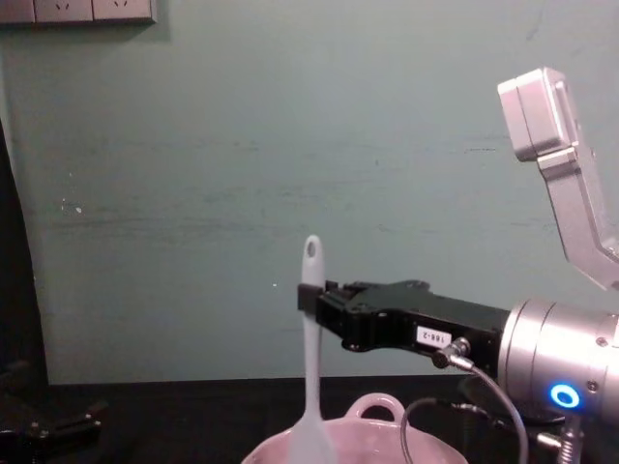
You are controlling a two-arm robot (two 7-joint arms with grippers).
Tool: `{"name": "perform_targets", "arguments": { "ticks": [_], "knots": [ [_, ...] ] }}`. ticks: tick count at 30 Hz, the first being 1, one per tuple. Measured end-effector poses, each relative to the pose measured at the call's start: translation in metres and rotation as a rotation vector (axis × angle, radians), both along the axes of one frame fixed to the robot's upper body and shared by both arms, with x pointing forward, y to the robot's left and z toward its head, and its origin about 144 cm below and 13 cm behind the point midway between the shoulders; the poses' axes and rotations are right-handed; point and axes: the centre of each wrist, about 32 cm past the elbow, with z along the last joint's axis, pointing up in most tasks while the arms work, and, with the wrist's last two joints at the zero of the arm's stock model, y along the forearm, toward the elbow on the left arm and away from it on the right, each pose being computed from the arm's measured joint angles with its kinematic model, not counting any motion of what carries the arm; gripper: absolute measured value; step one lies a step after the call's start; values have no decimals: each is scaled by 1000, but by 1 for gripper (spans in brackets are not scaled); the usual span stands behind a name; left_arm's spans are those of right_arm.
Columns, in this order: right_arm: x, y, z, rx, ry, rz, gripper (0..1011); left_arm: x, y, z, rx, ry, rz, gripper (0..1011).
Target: Use the one hand to pick up the spoon and stir the clear water in the bowl.
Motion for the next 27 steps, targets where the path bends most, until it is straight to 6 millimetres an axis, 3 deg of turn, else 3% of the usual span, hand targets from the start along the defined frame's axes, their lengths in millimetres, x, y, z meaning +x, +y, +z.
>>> {"name": "perform_targets", "arguments": {
  "ticks": [11,19,27],
  "knots": [
    [5,-21,-3,-51,-75,-98,120,0,0,0,0,0,0,1011],
    [-15,-42,8,-69,-36,-38,119,0,0,0,0,0,0,1011],
    [-32,-41,12,-53,49,47,119,0,0,0,0,0,0,1011]
  ]
}}
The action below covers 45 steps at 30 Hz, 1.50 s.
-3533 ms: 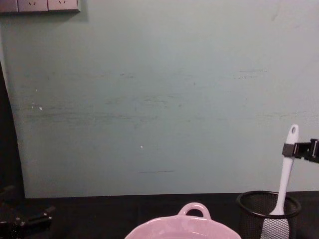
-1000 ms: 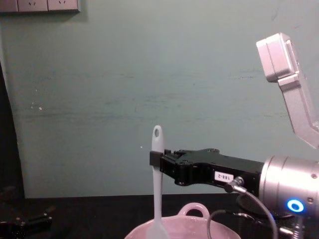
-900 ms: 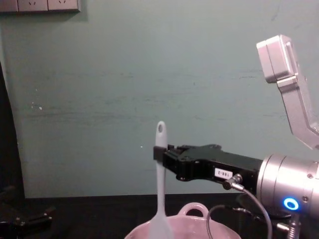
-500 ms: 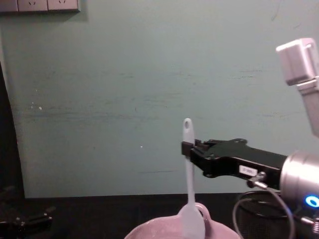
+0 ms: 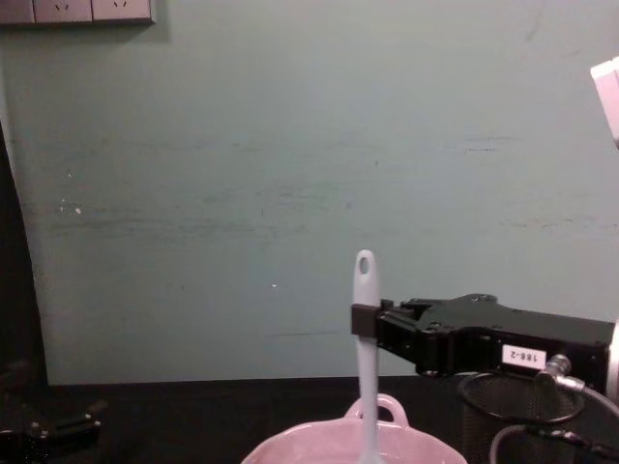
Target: Use the one hand to pick up the spoon and stir the clear water in the bowl.
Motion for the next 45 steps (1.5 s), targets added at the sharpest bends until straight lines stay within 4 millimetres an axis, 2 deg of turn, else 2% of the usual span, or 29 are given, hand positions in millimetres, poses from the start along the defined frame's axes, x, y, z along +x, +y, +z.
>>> {"name": "perform_targets", "arguments": {
  "ticks": [3,7,11,17,23,28,31,36,40,45],
  "knots": [
    [-2,4,0,16,17,18,120,0,0,0,0,0,0,1011],
    [0,20,-2,56,39,53,119,0,0,0,0,0,0,1011],
    [9,35,-6,84,33,60,120,0,0,0,0,0,0,1011],
    [27,47,-15,77,-35,0,119,0,0,0,0,0,0,1011],
    [42,46,-20,44,-94,-76,120,0,0,0,0,0,0,1011],
    [48,35,-20,10,-149,-134,119,0,0,0,0,0,0,1011],
    [47,27,-19,-1,-159,-143,119,0,0,0,0,0,0,1011],
    [31,8,-12,-21,-127,-125,120,0,0,0,0,0,0,1011],
    [16,2,-8,-9,-93,-83,119,0,0,0,0,0,0,1011],
    [1,7,-8,17,-50,-29,120,0,0,0,0,0,0,1011]
  ]
}}
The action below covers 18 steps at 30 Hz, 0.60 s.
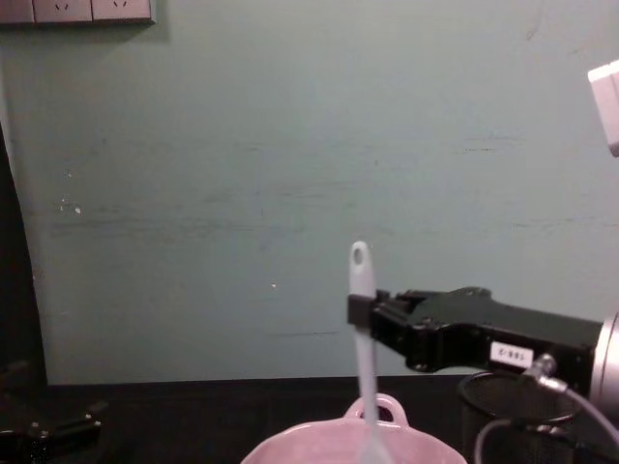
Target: Use the one hand to pick up the spoon and stir the clear water in the bowl.
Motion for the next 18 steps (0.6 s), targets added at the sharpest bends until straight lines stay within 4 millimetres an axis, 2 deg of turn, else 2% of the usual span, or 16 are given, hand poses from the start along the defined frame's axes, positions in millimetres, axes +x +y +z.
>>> {"name": "perform_targets", "arguments": {
  "ticks": [8,15,18],
  "knots": [
    [-2,23,-7,32,32,46,120,0,0,0,0,0,0,1011],
    [19,38,-14,31,-29,-18,120,0,0,0,0,0,0,1011],
    [28,37,-15,21,-65,-74,119,0,0,0,0,0,0,1011]
  ]
}}
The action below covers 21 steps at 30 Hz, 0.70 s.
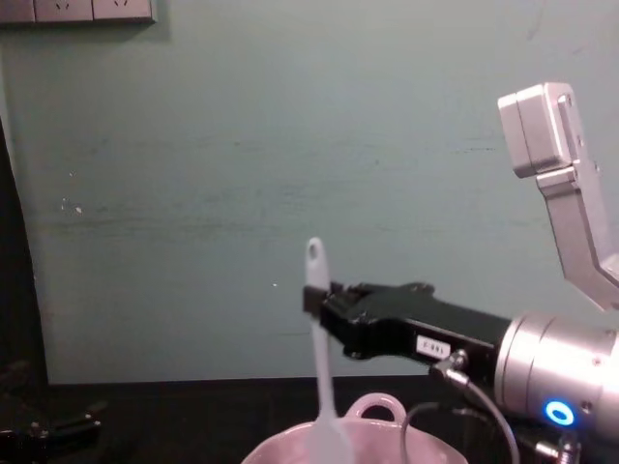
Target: Use the one hand to pick up the spoon and stir the clear water in the bowl.
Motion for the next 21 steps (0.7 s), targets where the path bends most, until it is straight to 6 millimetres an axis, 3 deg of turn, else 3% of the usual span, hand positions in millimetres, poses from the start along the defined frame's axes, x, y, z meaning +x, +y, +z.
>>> {"name": "perform_targets", "arguments": {
  "ticks": [9,16,21],
  "knots": [
    [9,-20,5,-42,-34,-83,119,0,0,0,0,0,0,1011],
    [-11,-36,11,-64,-2,-34,119,0,0,0,0,0,0,1011],
    [-26,-34,12,-50,35,24,119,0,0,0,0,0,0,1011]
  ]
}}
